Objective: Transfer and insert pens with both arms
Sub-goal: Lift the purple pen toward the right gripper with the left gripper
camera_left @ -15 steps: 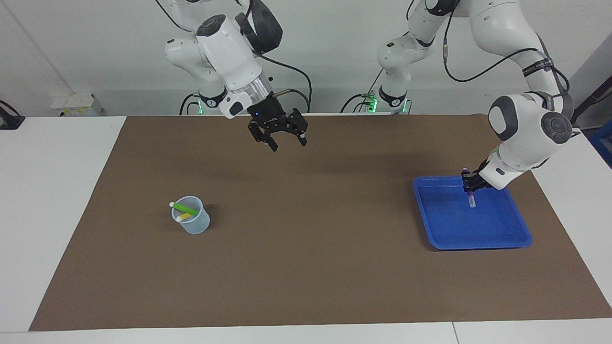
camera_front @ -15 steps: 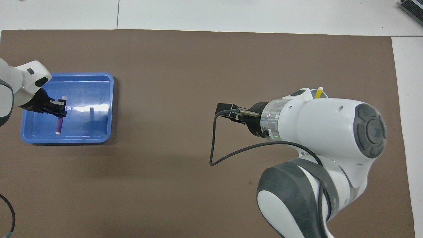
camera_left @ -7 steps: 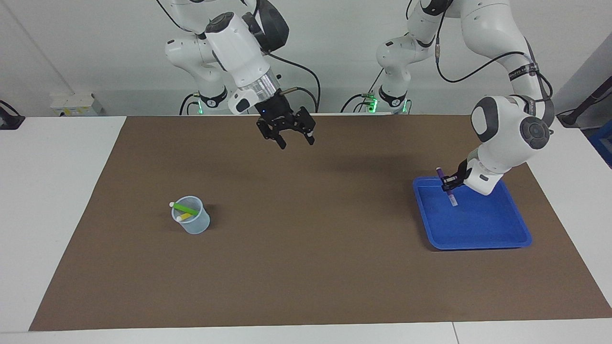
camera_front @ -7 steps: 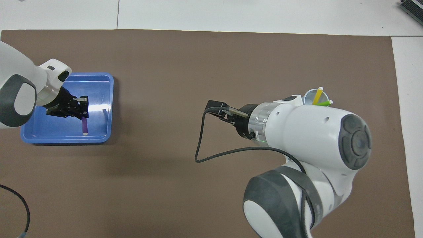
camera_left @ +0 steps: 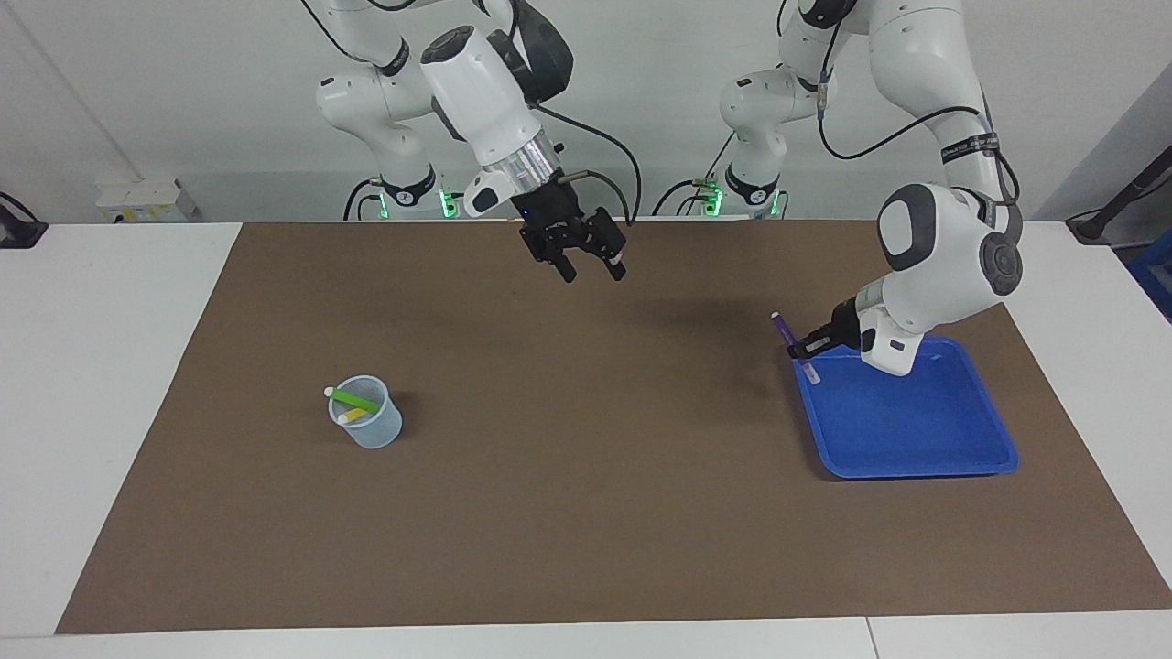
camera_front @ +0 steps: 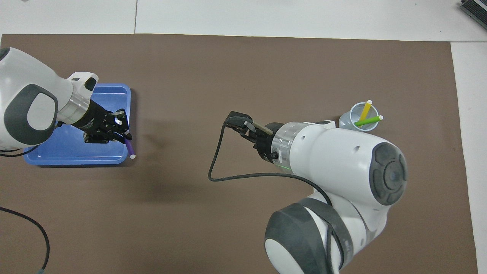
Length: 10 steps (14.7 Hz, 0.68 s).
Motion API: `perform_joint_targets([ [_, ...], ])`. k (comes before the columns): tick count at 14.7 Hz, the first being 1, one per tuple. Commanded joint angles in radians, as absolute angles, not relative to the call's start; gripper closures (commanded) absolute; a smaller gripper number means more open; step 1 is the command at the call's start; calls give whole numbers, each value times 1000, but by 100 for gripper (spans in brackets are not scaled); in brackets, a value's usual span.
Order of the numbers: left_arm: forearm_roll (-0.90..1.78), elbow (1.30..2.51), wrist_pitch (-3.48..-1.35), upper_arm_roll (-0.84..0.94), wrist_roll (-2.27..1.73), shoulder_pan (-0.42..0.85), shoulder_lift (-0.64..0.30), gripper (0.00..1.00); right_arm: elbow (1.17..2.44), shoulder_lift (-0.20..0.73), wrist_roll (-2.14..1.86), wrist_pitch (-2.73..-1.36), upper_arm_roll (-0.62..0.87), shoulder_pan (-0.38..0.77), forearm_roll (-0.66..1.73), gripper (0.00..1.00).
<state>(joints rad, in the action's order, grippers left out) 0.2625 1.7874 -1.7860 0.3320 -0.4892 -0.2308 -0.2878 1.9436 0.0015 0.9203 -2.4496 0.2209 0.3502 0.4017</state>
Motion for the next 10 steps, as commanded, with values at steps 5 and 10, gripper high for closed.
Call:
perform_joint_targets([
  [5,512,1844,-1772,322,-865,-129,-235,100,1960,26,1107,-2508,225,422,380,0],
  [10,738,1838,-1773,328,-1024,-95,-229,100,2000,43,1120,-2526,225,460,367,0],
])
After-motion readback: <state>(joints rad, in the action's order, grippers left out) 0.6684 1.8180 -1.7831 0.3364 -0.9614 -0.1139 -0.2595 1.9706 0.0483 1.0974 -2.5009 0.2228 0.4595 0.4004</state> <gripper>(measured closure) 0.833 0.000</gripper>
